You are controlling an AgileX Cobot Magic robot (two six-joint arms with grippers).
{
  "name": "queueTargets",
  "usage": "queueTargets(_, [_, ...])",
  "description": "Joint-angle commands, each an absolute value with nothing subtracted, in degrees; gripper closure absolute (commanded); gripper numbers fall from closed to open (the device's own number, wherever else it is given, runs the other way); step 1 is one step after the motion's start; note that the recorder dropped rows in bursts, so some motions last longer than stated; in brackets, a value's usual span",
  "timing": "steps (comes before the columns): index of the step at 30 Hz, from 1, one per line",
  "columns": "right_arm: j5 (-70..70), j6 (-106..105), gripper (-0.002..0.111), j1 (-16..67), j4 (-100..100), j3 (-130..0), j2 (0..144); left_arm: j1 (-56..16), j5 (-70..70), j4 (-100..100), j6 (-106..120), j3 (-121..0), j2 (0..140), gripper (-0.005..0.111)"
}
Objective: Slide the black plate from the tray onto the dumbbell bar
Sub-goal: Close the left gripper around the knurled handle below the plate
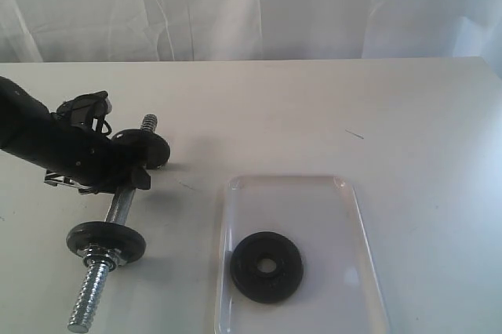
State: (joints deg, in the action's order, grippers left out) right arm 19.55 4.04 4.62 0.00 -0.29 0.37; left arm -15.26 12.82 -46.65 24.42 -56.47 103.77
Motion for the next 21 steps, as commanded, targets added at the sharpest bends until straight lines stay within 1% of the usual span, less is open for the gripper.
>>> queueTargets(1, [19.2,4.3,0.108,4.7,-0.5,0.0,0.0,-15.6,13.5,-47.4,25.3,-56.8,104.2,0.059])
queueTargets(18, [19.2,4.3,0.108,4.7,-0.5,0.0,0.0,-15.6,11.7,-47.8,25.7,-56.8,105.6,0.059])
queueTargets(20, [19.2,4.3,0.108,4.7,-0.5,0.0,0.0,-15.6,11.8,-47.8,25.7,-56.8,105.6,0.063])
queueTargets(21, [19.2,4.3,0.108,4.7,-0.5,0.0,0.0,-15.6,11.8,-47.8,25.7,-56.8,105.6,0.07])
